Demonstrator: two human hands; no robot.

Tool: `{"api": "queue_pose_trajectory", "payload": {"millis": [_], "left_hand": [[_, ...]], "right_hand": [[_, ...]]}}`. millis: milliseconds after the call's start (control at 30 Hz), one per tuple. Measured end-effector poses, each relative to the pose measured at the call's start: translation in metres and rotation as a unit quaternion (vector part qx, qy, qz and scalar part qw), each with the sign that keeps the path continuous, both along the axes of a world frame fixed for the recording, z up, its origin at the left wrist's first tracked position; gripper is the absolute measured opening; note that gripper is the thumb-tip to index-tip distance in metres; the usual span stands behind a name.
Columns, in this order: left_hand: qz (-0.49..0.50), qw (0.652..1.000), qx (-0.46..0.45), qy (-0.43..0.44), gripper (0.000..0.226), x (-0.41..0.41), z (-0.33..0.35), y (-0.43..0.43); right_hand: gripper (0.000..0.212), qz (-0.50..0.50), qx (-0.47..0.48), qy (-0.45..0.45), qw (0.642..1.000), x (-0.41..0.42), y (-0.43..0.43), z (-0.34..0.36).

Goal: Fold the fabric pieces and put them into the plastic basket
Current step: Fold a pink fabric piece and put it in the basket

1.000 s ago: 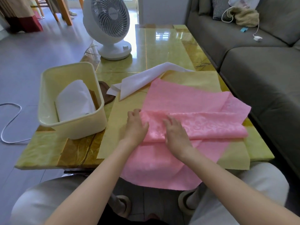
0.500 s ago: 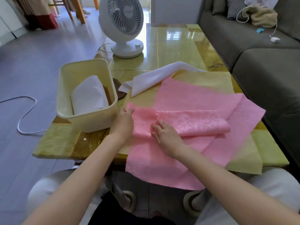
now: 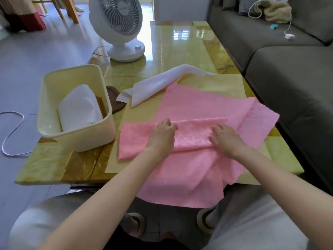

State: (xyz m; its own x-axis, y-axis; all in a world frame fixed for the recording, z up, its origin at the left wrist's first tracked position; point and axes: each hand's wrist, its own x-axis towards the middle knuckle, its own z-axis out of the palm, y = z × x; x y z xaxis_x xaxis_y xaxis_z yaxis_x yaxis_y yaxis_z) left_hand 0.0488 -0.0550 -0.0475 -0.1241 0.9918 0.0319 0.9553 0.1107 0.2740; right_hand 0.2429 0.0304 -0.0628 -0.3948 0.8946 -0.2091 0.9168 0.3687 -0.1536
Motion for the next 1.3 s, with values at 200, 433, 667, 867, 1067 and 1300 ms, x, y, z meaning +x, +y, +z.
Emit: {"api": "queue_pose_trajectory", "payload": {"millis": [200,433,667,867,1067,1300], "left_hand": [[-0.044,0.989,-0.142,0.011,0.046,0.052,-0.015,0.033],[-0.049,0.988,-0.136,0.062,0.052,0.057,-0.021,0.031],[-0.035,0.988,-0.148,-0.020,0.052,0.053,-0.016,0.030],[0.102,0.970,0.089,-0.204,0.027,0.026,0.001,0.018],[0.165,0.930,0.106,-0.311,0.014,0.004,0.010,0.008],[0.215,0.951,0.039,-0.219,0.014,-0.009,-0.003,0.013]], "right_hand": [[0.051,-0.115,-0.043,0.065,0.990,0.029,0.011,0.002],[0.051,-0.181,-0.070,0.143,0.970,0.031,0.024,0.012],[0.052,-0.125,0.083,0.259,0.954,-0.011,-0.005,0.044],[0.058,0.000,0.144,0.282,0.948,-0.055,-0.039,0.031],[0.056,0.072,0.092,0.294,0.949,-0.068,-0.055,0.008],[0.049,0.089,0.077,0.184,0.976,-0.060,-0.057,0.000]]}}
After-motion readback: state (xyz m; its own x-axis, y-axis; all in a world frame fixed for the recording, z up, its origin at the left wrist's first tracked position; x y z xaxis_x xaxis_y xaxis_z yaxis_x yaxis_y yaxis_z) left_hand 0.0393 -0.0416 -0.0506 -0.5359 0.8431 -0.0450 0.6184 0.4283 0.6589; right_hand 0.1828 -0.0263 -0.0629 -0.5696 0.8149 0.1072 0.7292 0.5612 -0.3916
